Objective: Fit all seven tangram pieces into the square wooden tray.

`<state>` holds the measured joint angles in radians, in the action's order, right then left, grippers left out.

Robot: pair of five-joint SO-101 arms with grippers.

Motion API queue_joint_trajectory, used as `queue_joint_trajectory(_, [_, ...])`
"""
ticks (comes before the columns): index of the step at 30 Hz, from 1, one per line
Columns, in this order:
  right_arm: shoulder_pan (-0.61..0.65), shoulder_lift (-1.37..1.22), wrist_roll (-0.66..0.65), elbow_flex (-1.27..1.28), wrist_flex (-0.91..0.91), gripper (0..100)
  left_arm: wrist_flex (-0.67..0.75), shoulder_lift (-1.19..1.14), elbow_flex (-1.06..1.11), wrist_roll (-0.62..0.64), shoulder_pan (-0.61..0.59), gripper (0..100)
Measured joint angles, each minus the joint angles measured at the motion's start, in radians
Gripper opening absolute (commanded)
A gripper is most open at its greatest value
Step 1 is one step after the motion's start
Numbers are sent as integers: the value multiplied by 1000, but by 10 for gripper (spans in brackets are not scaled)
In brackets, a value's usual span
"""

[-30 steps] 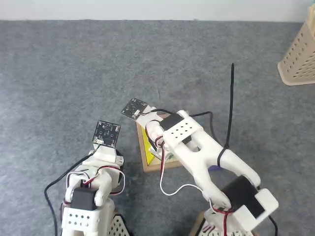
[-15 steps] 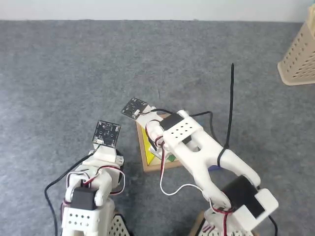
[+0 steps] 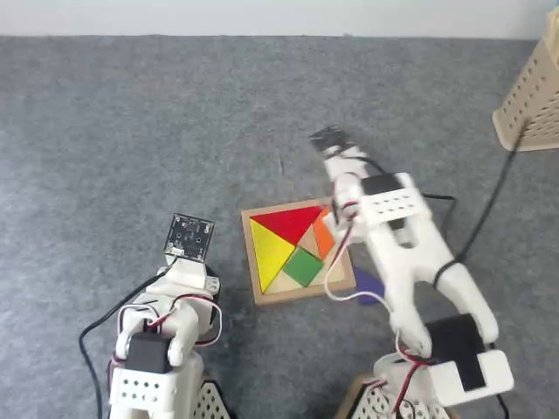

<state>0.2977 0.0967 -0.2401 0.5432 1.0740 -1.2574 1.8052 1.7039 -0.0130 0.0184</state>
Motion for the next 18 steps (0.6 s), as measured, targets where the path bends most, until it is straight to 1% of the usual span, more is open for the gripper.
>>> queue_joint_trajectory(2, [-43,0,-2,0,0,7,0,0,0,0,0,12])
queue_joint_trajectory(4, [-75,0,-40,0,0,7,0,0,0,0,0,12])
queue_joint_trajectory(9, [-94,49,-160,57,94,7,0,0,0,0,0,12])
queue_joint_trajectory(14, [-98,269,-290,258,120,7,0,0,0,0,0,12])
queue_joint_trajectory(18, [-31,473,-354,419,121,7,0,0,0,0,0,12])
